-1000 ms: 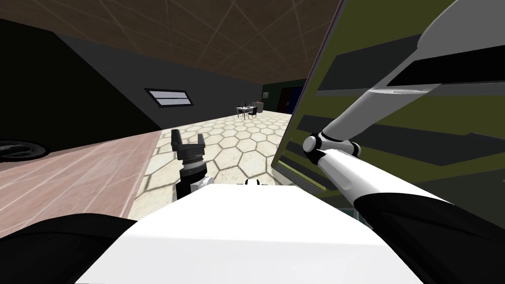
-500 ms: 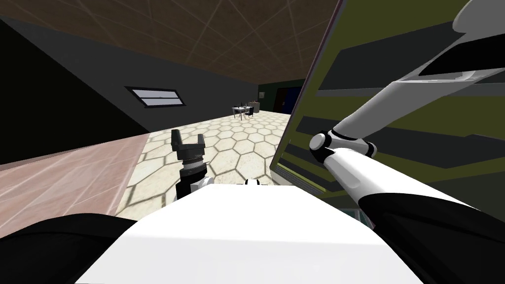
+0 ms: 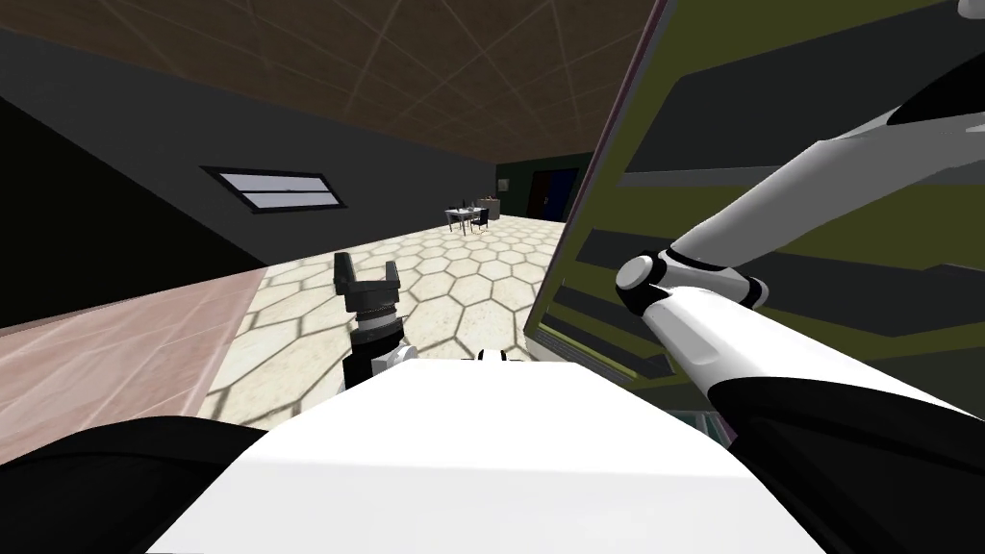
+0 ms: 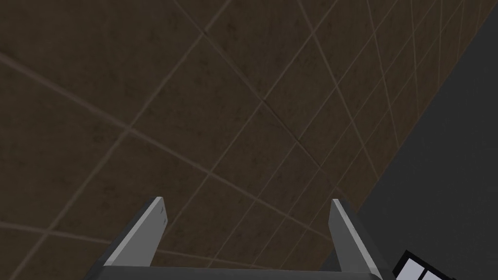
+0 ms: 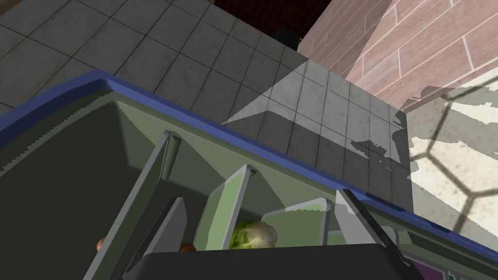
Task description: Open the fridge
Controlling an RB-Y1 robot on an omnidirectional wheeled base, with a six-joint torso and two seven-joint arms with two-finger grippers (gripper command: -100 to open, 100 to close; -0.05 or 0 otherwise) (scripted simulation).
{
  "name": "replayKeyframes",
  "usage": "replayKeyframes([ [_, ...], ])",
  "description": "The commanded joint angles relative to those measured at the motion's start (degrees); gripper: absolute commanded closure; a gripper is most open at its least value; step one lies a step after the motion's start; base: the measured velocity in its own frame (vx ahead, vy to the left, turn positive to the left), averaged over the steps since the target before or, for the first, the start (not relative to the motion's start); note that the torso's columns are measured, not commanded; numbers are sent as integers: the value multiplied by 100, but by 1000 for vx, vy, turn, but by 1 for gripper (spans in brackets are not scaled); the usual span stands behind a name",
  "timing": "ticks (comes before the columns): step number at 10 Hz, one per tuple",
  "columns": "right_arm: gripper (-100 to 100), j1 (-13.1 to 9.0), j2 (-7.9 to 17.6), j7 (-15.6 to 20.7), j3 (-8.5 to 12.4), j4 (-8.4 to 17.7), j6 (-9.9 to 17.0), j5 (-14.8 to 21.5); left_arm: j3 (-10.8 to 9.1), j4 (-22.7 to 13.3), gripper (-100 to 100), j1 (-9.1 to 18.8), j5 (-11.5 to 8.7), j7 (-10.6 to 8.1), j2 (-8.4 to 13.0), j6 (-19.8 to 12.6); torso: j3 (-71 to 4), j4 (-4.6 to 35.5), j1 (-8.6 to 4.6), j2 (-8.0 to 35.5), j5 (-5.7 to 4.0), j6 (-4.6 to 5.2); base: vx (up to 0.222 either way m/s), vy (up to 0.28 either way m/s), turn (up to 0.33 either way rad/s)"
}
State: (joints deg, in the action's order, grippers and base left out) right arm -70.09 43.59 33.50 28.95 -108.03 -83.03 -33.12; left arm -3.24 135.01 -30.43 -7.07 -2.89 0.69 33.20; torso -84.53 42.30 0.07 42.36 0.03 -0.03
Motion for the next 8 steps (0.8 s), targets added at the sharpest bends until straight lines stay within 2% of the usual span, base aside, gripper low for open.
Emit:
replayKeyframes([
  [1, -100, -25, 193, 95, 103, 137, 65, 343, 0, 0, 0, -1, 0, 0, 0, 0, -2, 1, -8, -5, -3, 5, 111, 2, -70],
  [2, -100, -53, 368, 166, 194, 272, 115, 557, 0, 0, 0, 0, 0, 0, 0, 0, -1, -1, -11, -2, -5, 1, 137, 10, -132],
  [3, -100, -53, 368, 166, 194, 272, 115, 607, 0, 0, 0, -1, 0, 0, 0, 0, -6, -1, -8, -12, -4, 5, 112, 10, -74],
  [5, -100, -105, 704, 298, 365, 525, 211, 1005, 0, 0, 0, 0, 0, 0, 0, 0, -1, 1, -12, -4, -5, 5, 148, -6, -153],
  [6, -100, -105, 704, 298, 365, 525, 211, 1104, -1, 0, 0, -1, 0, 0, 0, 0, -13, -5, -15, -25, -5, 4, 154, 22, -59],
  [8, -100, -155, 1011, 417, 519, 747, 299, 1489, 0, 0, 0, 0, 0, 0, 0, 0, -2, 0, 7, -3, 2, 3, 130, 41, -142],
])
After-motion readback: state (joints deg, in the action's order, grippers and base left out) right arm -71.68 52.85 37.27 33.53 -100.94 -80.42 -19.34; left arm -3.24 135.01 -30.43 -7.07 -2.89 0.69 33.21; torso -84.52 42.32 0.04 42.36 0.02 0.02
